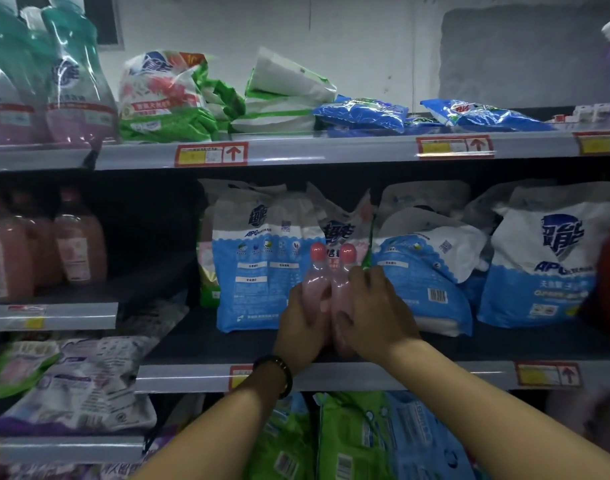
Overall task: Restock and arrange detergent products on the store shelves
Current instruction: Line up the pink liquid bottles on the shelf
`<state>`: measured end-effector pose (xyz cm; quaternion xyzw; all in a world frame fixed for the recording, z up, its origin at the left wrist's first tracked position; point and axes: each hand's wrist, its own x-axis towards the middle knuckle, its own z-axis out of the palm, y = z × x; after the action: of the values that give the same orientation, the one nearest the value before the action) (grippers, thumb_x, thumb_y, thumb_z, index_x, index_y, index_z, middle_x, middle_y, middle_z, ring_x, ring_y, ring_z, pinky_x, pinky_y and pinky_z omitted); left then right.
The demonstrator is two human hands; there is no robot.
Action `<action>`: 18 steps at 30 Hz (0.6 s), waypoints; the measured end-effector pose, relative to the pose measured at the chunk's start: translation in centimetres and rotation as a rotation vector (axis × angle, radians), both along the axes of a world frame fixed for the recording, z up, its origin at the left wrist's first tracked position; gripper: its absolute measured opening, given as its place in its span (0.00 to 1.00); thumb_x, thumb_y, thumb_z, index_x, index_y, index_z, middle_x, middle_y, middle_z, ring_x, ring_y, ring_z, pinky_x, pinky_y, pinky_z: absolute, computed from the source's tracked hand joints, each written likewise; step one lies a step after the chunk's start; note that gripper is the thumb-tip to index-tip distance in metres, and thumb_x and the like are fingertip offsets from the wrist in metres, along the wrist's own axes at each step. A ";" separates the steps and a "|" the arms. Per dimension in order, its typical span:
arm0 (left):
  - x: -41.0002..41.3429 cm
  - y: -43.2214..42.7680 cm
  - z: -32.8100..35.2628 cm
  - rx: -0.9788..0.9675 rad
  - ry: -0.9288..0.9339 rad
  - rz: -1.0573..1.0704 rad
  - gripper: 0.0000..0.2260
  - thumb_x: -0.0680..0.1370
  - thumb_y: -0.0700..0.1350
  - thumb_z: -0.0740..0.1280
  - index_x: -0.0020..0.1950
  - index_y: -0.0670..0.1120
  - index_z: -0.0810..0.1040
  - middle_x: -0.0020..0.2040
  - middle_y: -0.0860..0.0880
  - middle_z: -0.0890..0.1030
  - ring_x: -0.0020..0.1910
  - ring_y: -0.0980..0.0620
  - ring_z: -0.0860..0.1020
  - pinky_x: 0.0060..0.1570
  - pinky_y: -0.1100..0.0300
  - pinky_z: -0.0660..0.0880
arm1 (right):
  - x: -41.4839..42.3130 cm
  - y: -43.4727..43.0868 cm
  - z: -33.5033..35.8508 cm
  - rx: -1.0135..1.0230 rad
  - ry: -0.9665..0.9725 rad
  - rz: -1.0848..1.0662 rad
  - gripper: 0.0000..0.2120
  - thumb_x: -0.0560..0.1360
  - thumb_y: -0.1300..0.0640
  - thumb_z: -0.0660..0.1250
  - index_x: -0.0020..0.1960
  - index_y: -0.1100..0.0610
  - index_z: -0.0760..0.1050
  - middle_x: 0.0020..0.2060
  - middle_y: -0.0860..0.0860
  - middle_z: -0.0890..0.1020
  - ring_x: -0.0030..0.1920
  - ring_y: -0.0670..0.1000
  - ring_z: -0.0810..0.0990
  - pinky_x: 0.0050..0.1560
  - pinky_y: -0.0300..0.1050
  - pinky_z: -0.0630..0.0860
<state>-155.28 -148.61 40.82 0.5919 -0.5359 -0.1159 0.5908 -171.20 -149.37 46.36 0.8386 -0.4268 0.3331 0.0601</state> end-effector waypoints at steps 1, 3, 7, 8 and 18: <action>0.1 0.1 0.0 0.003 0.008 0.005 0.20 0.81 0.53 0.70 0.70 0.55 0.69 0.56 0.55 0.82 0.50 0.60 0.82 0.47 0.61 0.81 | 0.1 0.0 -0.1 -0.001 -0.009 -0.001 0.27 0.77 0.46 0.66 0.71 0.56 0.64 0.62 0.58 0.69 0.58 0.61 0.75 0.48 0.54 0.79; 0.2 0.5 0.3 0.000 0.022 0.000 0.21 0.80 0.51 0.72 0.71 0.54 0.70 0.53 0.57 0.82 0.47 0.64 0.82 0.42 0.68 0.79 | 0.2 0.2 -0.1 0.001 -0.027 -0.004 0.26 0.77 0.45 0.65 0.70 0.56 0.64 0.61 0.58 0.69 0.57 0.61 0.75 0.48 0.54 0.78; 0.3 1.3 0.2 -0.070 -0.005 0.035 0.22 0.79 0.51 0.73 0.71 0.55 0.71 0.53 0.56 0.84 0.48 0.63 0.84 0.47 0.59 0.84 | 0.7 0.8 0.1 -0.054 -0.068 0.006 0.22 0.76 0.49 0.68 0.66 0.58 0.69 0.60 0.58 0.71 0.55 0.60 0.76 0.47 0.52 0.77; 0.4 1.6 0.0 -0.092 -0.022 0.059 0.22 0.80 0.52 0.72 0.72 0.56 0.70 0.55 0.56 0.85 0.50 0.63 0.84 0.50 0.56 0.84 | 1.0 1.0 0.2 -0.069 -0.076 0.034 0.20 0.77 0.50 0.67 0.64 0.57 0.69 0.60 0.56 0.71 0.55 0.59 0.76 0.46 0.52 0.78; 1.9 8.1 2.2 -0.316 0.001 0.169 0.28 0.76 0.37 0.73 0.72 0.57 0.74 0.56 0.58 0.85 0.54 0.63 0.83 0.53 0.63 0.81 | 7.3 5.2 2.7 0.357 -0.326 0.218 0.26 0.75 0.35 0.67 0.63 0.52 0.68 0.54 0.51 0.80 0.53 0.55 0.81 0.52 0.51 0.79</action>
<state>-153.34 -140.50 43.01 0.5344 -0.4956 0.0194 0.6844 -163.90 -144.20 49.03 0.8121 -0.3901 0.3878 -0.1945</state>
